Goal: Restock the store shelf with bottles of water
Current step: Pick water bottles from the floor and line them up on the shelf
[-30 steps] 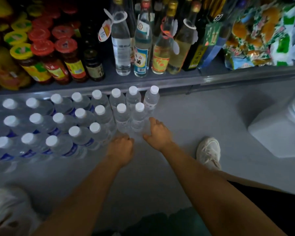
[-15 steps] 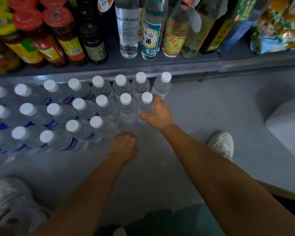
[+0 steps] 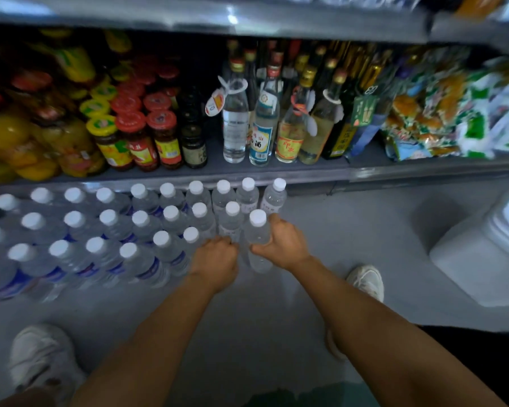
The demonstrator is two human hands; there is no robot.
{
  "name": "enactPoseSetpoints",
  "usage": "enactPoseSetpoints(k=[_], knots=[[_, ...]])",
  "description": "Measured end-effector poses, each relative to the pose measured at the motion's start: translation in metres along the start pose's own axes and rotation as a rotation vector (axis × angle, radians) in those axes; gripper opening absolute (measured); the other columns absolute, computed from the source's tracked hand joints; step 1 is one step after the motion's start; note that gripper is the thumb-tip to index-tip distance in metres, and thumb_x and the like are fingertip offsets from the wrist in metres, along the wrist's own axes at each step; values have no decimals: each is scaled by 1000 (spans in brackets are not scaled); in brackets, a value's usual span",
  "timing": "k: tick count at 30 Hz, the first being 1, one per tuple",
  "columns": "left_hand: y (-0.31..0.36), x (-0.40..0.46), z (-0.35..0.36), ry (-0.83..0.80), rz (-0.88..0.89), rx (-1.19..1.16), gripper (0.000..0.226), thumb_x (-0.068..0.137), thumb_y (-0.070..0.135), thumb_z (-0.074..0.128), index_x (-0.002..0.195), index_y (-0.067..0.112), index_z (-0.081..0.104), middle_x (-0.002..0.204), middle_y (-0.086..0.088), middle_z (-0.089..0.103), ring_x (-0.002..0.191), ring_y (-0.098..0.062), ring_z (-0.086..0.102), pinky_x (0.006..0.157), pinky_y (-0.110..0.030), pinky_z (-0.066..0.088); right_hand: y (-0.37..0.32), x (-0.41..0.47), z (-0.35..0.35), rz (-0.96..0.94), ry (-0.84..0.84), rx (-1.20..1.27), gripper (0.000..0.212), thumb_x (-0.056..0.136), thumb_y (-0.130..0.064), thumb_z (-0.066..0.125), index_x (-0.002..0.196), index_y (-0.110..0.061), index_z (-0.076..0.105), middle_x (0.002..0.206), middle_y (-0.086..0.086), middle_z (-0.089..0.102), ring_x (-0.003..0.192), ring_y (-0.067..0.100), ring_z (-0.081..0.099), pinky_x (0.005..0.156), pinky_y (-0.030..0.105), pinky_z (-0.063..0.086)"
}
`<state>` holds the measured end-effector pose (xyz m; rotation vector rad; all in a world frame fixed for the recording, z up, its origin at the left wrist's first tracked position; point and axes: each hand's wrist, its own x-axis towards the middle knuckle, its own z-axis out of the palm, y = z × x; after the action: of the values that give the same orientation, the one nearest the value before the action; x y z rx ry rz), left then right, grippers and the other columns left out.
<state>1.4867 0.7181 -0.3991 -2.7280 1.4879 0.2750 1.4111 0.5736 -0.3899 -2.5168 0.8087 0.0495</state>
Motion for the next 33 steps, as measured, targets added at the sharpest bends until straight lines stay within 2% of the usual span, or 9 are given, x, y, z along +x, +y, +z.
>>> enactPoseSetpoints(k=[5, 10, 14, 17, 19, 22, 25, 28, 33], knots=[[-16, -14, -70, 171, 4, 94, 25, 94, 20, 43, 110, 11, 60, 115, -9, 58, 111, -28, 51, 91, -32, 37, -46, -20, -53, -123, 97, -48, 52, 71, -47, 70, 106, -15, 48, 107, 7, 65, 101, 32, 61, 72, 34, 44], [-40, -24, -149, 328, -34, 196, 29, 94, 23, 43, 117, 12, 57, 118, -8, 56, 114, -28, 49, 91, -33, 38, -97, -20, -112, -253, 234, -109, 56, 70, -53, 69, 105, -15, 48, 100, 7, 66, 93, 31, 62, 66, 35, 44], [-66, -24, -211, 480, -67, 221, 26, 90, 27, 49, 108, 13, 61, 112, -9, 59, 110, -30, 52, 91, -35, 39, -141, -13, -167, -352, 322, -107, 50, 69, -55, 68, 97, -19, 45, 93, 5, 66, 87, 29, 63, 63, 34, 47], [-82, -21, -261, 562, -105, 266, 25, 90, 29, 48, 108, 16, 60, 111, -6, 59, 110, -27, 52, 91, -35, 39, -175, -5, -208, -395, 398, -116, 54, 68, -57, 68, 102, -18, 51, 86, 0, 63, 84, 27, 62, 62, 33, 43], [-94, -17, -292, 599, -123, 299, 26, 91, 29, 46, 110, 16, 59, 113, -6, 58, 112, -26, 51, 93, -36, 38, -196, 5, -233, -421, 453, -121, 53, 67, -58, 68, 97, -18, 49, 81, -2, 57, 80, 27, 59, 59, 34, 41], [-111, -10, -338, 652, -147, 342, 25, 92, 27, 44, 110, 14, 58, 113, -6, 57, 112, -27, 50, 91, -36, 38, -224, 24, -271, -466, 515, -82, 56, 63, -61, 66, 96, -18, 51, 84, 1, 60, 79, 27, 59, 63, 37, 51], [-129, 2, -377, 712, -164, 368, 25, 94, 26, 43, 110, 12, 58, 113, -6, 57, 111, -27, 49, 90, -36, 37, -253, 45, -308, -518, 559, -6, 53, 64, -60, 68, 96, -19, 56, 78, -3, 61, 73, 19, 60, 59, 34, 51], [-149, 20, -405, 741, -173, 373, 25, 96, 26, 41, 109, 13, 58, 110, -6, 57, 108, -27, 50, 90, -36, 37, -281, 71, -339, -538, 620, 51, 50, 57, -61, 68, 88, -22, 60, 83, -2, 67, 79, 19, 63, 67, 36, 54], [-184, 56, -429, 779, -213, 352, 26, 94, 27, 43, 109, 13, 59, 111, -6, 58, 108, -26, 50, 90, -36, 38, -318, 116, -370, -580, 602, 129, 29, 66, -43, 77, 64, -27, 53, 72, -7, 62, 76, 17, 61, 65, 32, 49]])
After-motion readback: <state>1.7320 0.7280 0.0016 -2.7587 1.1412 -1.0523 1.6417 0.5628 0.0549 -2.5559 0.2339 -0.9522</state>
